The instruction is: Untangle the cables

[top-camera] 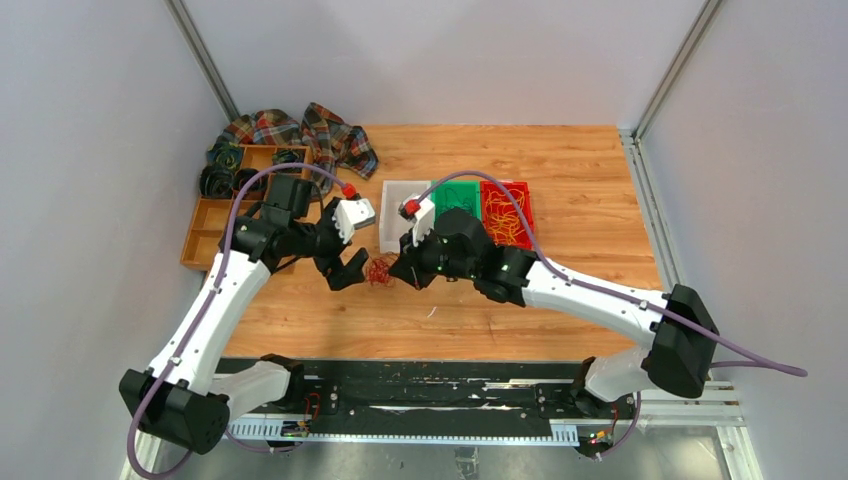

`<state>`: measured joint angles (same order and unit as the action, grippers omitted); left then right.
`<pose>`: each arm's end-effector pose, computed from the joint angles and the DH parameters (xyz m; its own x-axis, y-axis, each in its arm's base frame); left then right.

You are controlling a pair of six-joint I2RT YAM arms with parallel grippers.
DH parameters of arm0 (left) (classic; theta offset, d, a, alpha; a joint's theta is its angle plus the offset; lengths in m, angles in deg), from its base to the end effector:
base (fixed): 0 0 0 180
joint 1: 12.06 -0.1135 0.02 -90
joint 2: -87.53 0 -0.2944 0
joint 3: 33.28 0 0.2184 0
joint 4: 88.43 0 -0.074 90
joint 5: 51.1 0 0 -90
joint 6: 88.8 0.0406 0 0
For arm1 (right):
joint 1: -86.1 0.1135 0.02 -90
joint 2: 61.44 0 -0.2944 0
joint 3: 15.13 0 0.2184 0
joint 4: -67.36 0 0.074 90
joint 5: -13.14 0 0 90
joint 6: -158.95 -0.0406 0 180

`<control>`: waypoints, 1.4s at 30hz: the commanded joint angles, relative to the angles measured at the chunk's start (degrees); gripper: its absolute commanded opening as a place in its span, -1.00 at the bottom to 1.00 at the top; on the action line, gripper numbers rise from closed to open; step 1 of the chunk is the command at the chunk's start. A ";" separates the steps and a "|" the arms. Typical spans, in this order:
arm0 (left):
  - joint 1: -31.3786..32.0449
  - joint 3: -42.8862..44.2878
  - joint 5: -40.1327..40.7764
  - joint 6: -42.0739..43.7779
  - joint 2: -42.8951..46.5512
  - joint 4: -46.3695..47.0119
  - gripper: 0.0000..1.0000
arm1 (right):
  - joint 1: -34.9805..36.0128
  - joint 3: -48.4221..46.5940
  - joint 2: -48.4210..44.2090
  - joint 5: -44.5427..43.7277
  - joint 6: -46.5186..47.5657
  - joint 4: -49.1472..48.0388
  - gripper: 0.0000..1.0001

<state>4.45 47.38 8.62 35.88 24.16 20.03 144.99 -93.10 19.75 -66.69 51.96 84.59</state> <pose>0.1479 -0.0652 0.3531 -0.3395 0.6131 -0.7133 0.8768 0.4808 -0.0041 0.1487 0.2603 0.3523 -0.4439 -0.1789 -0.8781 -0.8349 0.4383 0.3328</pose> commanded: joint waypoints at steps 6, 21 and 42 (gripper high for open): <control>-0.52 1.17 -6.64 0.32 3.76 -0.17 0.88 | -3.18 -0.71 -2.44 7.80 -11.67 -12.85 -0.99; -0.53 1.90 -9.88 2.39 3.69 -0.39 0.06 | -4.38 1.27 -3.98 9.84 -15.84 -15.06 -0.99; -0.52 1.44 -14.73 6.20 8.24 -5.13 0.32 | -6.11 4.28 -6.40 9.97 -18.78 -15.78 -0.99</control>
<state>4.24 50.13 -2.01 36.78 31.04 19.02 139.44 -87.99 14.72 -57.84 34.21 71.08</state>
